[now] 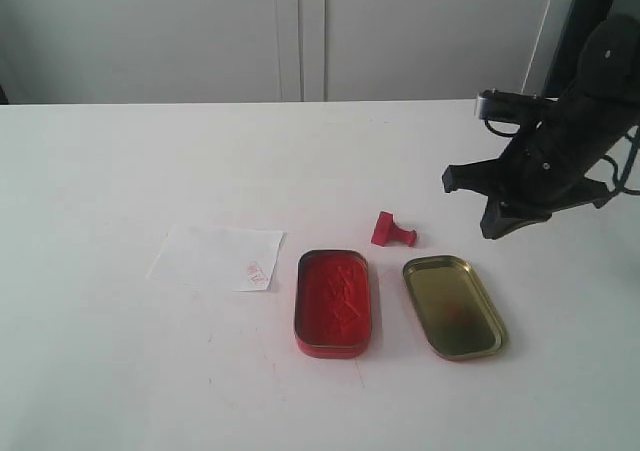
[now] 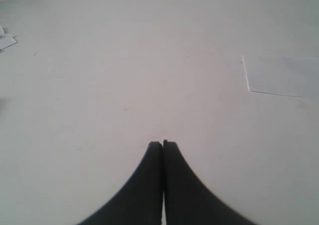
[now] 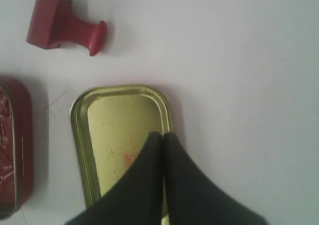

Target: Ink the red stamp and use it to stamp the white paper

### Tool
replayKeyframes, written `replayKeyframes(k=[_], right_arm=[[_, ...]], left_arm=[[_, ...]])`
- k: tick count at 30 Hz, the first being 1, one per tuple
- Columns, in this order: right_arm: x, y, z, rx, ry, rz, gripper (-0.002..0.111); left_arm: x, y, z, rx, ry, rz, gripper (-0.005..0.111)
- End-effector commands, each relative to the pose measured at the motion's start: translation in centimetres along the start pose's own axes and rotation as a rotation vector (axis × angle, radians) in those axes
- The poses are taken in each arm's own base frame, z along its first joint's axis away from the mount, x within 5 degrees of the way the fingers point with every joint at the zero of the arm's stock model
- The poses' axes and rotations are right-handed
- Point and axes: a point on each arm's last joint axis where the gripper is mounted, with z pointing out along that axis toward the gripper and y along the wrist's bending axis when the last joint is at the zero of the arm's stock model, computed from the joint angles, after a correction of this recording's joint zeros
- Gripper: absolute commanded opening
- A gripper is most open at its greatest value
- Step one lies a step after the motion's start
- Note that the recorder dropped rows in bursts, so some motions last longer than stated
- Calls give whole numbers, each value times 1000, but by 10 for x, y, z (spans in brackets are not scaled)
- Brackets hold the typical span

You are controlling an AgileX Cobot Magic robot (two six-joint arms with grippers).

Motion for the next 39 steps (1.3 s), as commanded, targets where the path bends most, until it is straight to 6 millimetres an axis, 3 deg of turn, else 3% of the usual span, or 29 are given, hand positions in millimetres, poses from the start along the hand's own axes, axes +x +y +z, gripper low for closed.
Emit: replayKeyframes(k=[1, 8, 22, 39], right_arm=[[9, -4, -20, 56, 37, 0, 0], [21, -9, -43, 142, 51, -4, 0], [65, -21, -70, 281, 5, 82, 0], [128, -17, -121, 279, -291, -30, 0]], left_arm=[[1, 0, 0, 0, -5, -4, 0], [1, 0, 0, 0, -5, -4, 0], [1, 0, 0, 0, -5, -4, 0], [1, 0, 0, 0, -5, -4, 0]])
